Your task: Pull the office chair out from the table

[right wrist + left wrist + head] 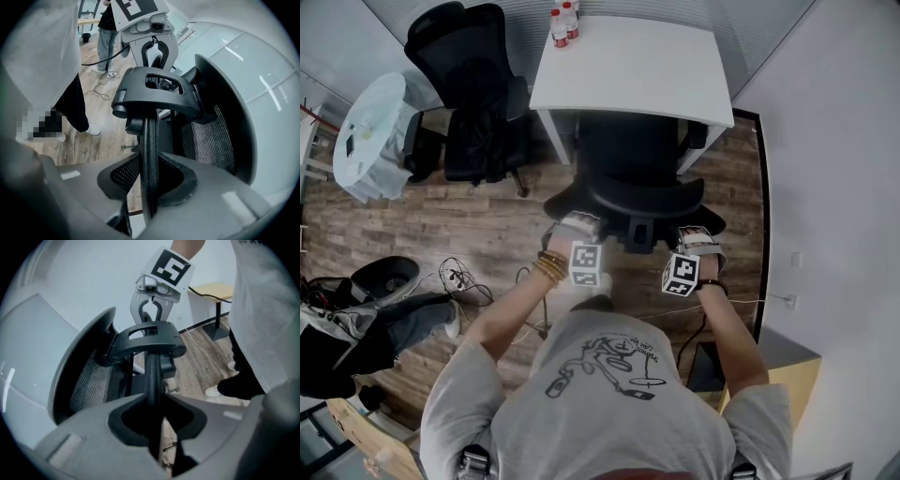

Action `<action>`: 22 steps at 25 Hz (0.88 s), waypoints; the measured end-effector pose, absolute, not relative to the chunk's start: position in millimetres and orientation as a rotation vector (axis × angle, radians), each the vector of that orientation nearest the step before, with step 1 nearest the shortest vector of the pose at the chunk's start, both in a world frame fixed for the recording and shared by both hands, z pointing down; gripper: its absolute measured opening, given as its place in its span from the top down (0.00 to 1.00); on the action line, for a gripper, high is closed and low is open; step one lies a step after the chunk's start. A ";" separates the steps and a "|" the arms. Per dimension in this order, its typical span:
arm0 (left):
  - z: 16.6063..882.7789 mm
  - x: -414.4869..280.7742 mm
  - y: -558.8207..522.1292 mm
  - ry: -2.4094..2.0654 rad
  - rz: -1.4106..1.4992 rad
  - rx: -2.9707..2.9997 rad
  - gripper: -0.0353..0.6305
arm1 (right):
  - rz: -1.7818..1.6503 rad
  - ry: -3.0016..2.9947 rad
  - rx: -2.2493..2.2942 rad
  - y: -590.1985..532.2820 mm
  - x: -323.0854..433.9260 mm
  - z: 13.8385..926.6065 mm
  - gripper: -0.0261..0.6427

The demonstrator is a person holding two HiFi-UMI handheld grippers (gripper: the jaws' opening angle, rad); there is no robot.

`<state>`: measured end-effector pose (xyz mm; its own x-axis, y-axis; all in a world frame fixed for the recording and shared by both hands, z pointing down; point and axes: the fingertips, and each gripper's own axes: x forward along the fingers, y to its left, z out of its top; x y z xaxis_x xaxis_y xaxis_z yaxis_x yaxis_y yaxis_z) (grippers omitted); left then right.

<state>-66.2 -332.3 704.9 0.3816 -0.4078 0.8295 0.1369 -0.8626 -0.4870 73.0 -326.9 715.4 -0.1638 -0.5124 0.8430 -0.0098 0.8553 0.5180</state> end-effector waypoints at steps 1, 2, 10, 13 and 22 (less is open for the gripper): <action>704.9 -66.2 -328.9 0.232 -1.501 -2.161 0.80 | -0.465 -1.691 0.407 -323.7 73.1 715.1 0.80; 705.0 -66.3 -325.1 0.231 -1.504 -2.160 0.80 | -0.465 -1.691 0.406 -320.1 73.0 714.9 0.80; 705.4 -61.1 -286.9 0.234 -1.518 -2.152 0.80 | -0.460 -1.698 0.397 -281.4 77.6 715.6 0.80; 705.9 -58.0 -272.9 0.232 -1.527 -2.153 0.80 | -0.460 -1.700 0.394 -268.3 80.7 715.4 0.80; 705.4 -54.0 -230.2 0.223 -1.536 -2.162 0.80 | -0.459 -1.705 0.384 -226.8 85.5 715.4 0.80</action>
<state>-54.0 -230.2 705.4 0.3582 -0.3948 0.8461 0.1383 -0.8738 -0.4663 85.5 -226.8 715.4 -0.1781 -0.4945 0.8507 -0.0009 0.8646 0.5024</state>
